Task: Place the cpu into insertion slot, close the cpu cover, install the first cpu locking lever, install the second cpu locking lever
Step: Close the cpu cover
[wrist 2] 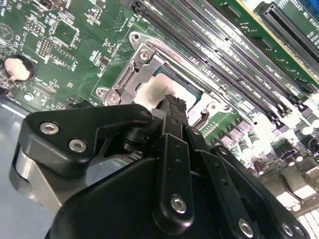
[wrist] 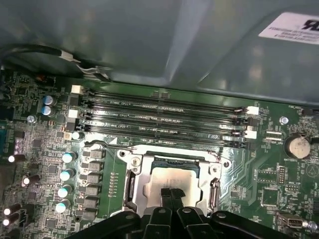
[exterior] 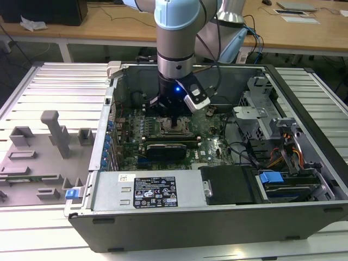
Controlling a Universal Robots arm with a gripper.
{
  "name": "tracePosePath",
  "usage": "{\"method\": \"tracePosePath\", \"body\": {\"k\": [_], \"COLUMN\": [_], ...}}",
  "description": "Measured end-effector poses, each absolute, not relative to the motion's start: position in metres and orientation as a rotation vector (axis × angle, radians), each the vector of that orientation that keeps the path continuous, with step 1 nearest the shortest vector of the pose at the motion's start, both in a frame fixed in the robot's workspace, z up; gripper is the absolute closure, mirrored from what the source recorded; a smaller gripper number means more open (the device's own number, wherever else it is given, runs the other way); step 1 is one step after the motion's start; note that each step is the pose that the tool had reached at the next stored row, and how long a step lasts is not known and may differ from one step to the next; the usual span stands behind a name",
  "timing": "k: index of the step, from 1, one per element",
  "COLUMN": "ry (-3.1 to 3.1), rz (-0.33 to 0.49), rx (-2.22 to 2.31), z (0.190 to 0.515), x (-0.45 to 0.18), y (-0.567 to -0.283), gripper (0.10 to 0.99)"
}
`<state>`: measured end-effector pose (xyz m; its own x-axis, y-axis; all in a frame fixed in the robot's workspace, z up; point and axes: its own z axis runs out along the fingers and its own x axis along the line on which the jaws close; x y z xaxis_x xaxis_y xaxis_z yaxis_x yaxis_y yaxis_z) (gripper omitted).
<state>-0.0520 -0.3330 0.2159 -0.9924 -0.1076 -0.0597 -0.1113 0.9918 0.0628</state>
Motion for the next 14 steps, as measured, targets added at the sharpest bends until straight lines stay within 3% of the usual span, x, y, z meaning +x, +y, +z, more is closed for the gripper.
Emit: {"method": "tracePosePath", "body": {"k": [8, 14], "ry": [3.079, 3.079], "rz": [0.101, 0.101], "rx": [-0.161, -0.16], "z": [0.244, 0.246], "x": [-0.052, -0.052], "y": [-0.332, -0.332], "gripper": [0.98, 0.98]}}
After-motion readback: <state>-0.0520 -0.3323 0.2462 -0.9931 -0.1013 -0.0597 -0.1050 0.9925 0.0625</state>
